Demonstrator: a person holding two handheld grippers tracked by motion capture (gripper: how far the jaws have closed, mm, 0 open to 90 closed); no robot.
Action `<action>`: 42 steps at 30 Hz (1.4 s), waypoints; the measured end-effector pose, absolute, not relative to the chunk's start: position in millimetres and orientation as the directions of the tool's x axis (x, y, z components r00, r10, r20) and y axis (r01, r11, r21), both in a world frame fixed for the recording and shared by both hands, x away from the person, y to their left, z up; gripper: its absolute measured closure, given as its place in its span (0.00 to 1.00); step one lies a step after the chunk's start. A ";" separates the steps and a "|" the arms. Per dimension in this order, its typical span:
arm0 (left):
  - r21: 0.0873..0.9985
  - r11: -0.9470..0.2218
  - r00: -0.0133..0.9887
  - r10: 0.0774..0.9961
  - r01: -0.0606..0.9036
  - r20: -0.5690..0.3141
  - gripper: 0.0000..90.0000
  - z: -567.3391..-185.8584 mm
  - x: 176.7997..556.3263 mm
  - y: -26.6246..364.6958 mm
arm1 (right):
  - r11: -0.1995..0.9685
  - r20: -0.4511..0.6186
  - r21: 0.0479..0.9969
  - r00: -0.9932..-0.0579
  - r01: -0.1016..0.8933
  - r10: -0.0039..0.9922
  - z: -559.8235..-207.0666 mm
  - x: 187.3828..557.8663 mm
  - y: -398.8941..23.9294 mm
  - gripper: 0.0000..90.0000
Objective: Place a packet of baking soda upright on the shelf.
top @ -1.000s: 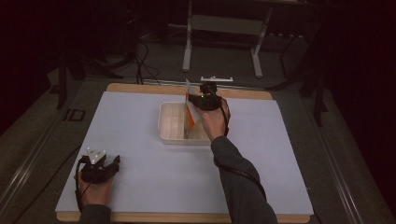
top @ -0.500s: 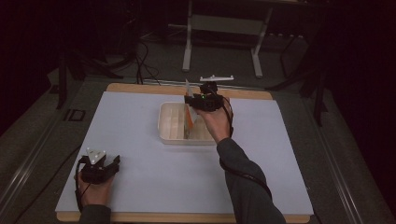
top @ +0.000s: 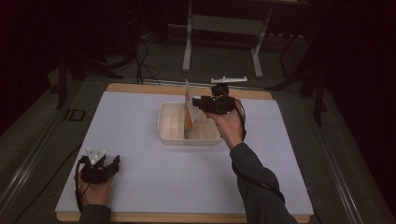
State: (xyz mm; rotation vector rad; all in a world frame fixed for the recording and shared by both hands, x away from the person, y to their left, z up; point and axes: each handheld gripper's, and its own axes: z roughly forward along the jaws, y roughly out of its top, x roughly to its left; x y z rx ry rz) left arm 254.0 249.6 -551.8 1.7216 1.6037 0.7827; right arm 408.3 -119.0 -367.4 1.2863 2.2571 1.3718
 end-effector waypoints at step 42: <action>0.789 -0.028 0.038 0.999 0.613 0.006 0.50 -551.4 253.4 249.6 | 0.277 0.150 0.755 -0.568 0.595 0.809 -453.4 337.9 -209.8 0.54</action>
